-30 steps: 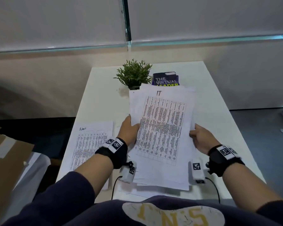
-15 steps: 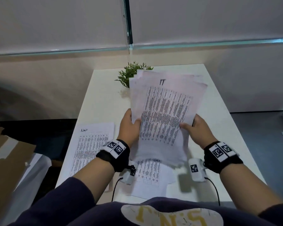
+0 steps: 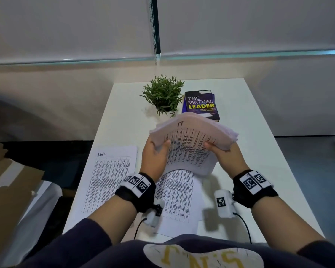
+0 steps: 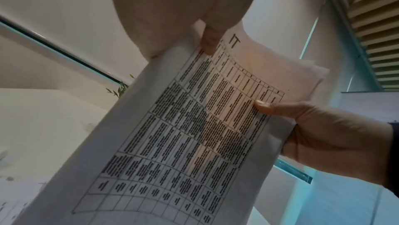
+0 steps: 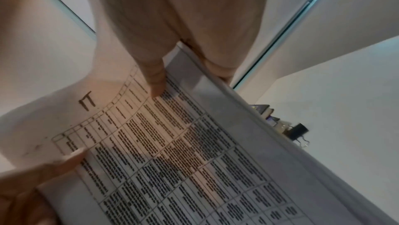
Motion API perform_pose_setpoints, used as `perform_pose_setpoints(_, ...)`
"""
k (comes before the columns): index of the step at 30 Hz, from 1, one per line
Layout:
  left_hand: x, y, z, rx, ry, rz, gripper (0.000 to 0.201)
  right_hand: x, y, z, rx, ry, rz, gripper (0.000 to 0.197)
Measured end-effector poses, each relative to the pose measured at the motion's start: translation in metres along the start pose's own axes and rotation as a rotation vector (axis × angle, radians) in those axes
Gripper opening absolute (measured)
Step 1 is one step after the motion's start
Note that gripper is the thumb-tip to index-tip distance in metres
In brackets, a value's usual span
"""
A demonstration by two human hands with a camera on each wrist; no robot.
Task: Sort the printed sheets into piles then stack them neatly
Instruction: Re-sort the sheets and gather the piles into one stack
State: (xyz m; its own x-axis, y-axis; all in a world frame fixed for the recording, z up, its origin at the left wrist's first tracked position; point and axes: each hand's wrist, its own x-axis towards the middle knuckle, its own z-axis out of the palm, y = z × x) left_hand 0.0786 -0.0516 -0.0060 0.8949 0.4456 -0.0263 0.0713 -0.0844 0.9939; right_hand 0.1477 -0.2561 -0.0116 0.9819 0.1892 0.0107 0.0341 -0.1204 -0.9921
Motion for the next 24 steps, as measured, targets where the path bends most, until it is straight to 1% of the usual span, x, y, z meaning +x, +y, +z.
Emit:
perform_pose_setpoints(2,0.002,0.001,-0.002,-0.031,0.016,0.026,0.034,0.002,-0.004,0.001,-0.012,0.019,-0.023,0.027)
perform_pose_setpoints(4,0.003,0.001,-0.007,-0.062,0.007,0.057,0.039,0.003,-0.009,-0.003,0.026,-0.026,-0.026,0.032)
perform_pose_setpoints(5,0.004,-0.001,-0.01,-0.071,0.002,0.069,0.039,0.003,-0.009,-0.006,0.045,-0.061,-0.012,0.039)
perform_pose_setpoints(7,0.006,-0.003,-0.011,-0.079,0.0,0.055,0.036,0.004,-0.004,-0.011,0.099,-0.114,0.046,0.058)
perform_pose_setpoints(9,0.008,-0.002,-0.006,-0.079,-0.025,0.021,0.029,0.005,0.005,-0.013,0.15,-0.113,0.133,0.077)
perform_pose_setpoints(10,0.009,-0.001,-0.003,-0.075,-0.041,-0.002,0.026,0.007,0.01,-0.012,0.176,-0.103,0.168,0.081)
perform_pose_setpoints(11,0.011,0.002,0.0,-0.075,-0.049,-0.03,0.024,0.008,0.015,-0.011,0.201,-0.091,0.19,0.08)
perform_pose_setpoints(13,0.018,0.012,-0.001,-0.107,-0.03,-0.071,0.022,0.011,0.025,-0.014,0.192,-0.079,0.213,0.062)
perform_pose_setpoints(14,0.022,0.02,-0.005,-0.142,-0.003,-0.062,0.02,0.01,0.027,-0.018,0.161,-0.073,0.229,0.05)
perform_pose_setpoints(15,0.027,0.028,-0.01,-0.179,0.032,-0.039,0.02,0.009,0.031,-0.023,0.141,-0.064,0.247,0.044)
perform_pose_setpoints(16,0.031,0.039,-0.016,-0.22,0.074,-0.011,0.024,0.008,0.034,-0.029,0.143,-0.047,0.266,0.047)
perform_pose_setpoints(17,0.036,0.049,-0.022,-0.273,0.117,0.013,0.026,0.008,0.038,-0.034,0.167,-0.03,0.279,0.056)
perform_pose_setpoints(18,0.039,0.059,-0.026,-0.347,0.14,0.028,0.025,0.008,0.039,-0.038,0.205,-0.006,0.293,0.063)
perform_pose_setpoints(19,0.044,0.066,-0.029,-0.435,0.138,0.031,0.02,0.01,0.04,-0.041,0.271,0.013,0.291,0.063)
perform_pose_setpoints(20,0.048,0.071,-0.029,-0.528,0.122,0.022,0.015,0.014,0.041,-0.041,0.365,0.033,0.289,0.056)
perform_pose_setpoints(21,0.051,0.075,-0.028,-0.611,0.102,0.007,0.014,0.018,0.039,-0.039,0.476,0.06,0.289,0.041)
perform_pose_setpoints(22,0.052,0.076,-0.025,-0.667,0.081,-0.013,0.018,0.021,0.035,-0.035,0.587,0.087,0.304,0.025)
perform_pose_setpoints(23,0.053,0.076,-0.022,-0.697,0.071,-0.04,0.027,0.025,0.031,-0.032,0.667,0.107,0.324,0.015)
perform_pose_setpoints(24,0.054,0.073,-0.02,-0.706,0.066,-0.071,0.037,0.028,0.026,-0.029,0.717,0.109,0.338,0.01)
